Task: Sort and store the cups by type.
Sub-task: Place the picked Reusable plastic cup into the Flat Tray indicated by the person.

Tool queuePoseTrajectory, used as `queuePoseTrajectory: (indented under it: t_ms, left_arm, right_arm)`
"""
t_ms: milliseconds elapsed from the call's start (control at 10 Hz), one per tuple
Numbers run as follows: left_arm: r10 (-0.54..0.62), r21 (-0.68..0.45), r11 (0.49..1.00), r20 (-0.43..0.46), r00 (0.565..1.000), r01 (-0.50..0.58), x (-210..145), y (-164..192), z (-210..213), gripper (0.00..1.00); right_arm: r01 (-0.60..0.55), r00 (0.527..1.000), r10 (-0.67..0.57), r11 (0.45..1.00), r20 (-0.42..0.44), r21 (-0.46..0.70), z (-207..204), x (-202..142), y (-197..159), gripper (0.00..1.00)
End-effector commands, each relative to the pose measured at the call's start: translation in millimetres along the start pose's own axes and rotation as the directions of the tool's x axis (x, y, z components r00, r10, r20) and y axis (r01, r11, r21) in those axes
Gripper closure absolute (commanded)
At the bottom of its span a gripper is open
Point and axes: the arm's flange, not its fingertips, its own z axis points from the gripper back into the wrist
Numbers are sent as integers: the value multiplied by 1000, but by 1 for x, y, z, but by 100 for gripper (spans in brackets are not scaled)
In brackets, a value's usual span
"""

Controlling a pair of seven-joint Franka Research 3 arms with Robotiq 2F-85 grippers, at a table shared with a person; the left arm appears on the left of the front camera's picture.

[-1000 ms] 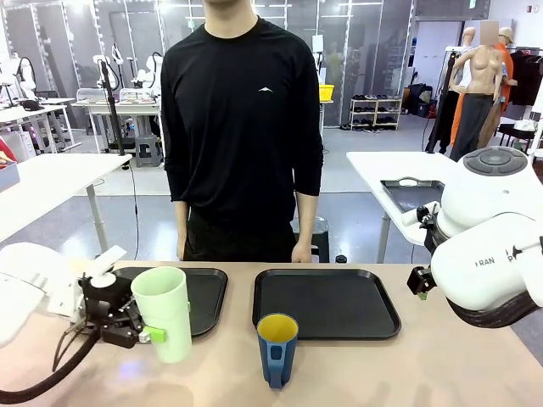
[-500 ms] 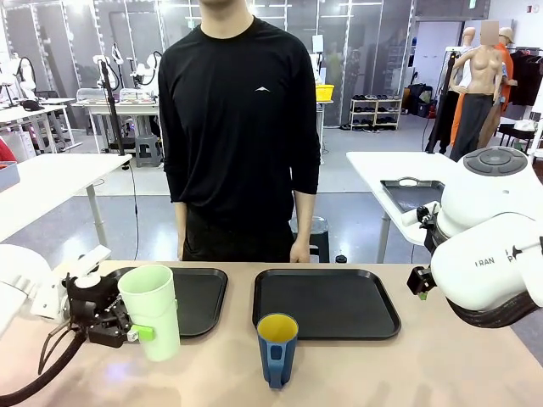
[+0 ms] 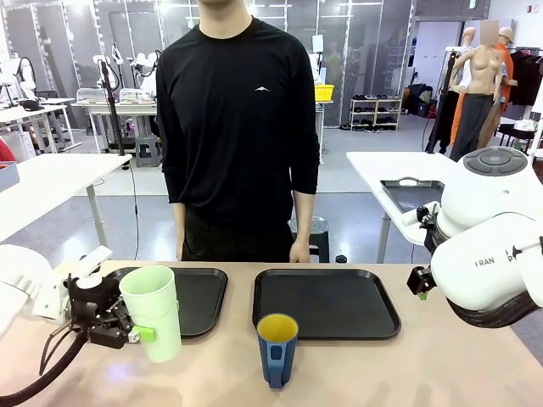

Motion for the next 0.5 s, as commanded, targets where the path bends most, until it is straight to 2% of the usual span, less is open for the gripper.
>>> queuePoseTrajectory:
  t_ms: [0,400]
  left_arm:
    - [-4,-6,1000,-2,1000,4,2,1,-1,62]
    - [-4,-6,1000,-2,1000,4,2,1,-1,62]
  right_arm:
    - [-3,1000,3,1000,-1,0,-1,-1,0,0]
    - [-3,1000,3,1000,-1,0,-1,-1,0,0]
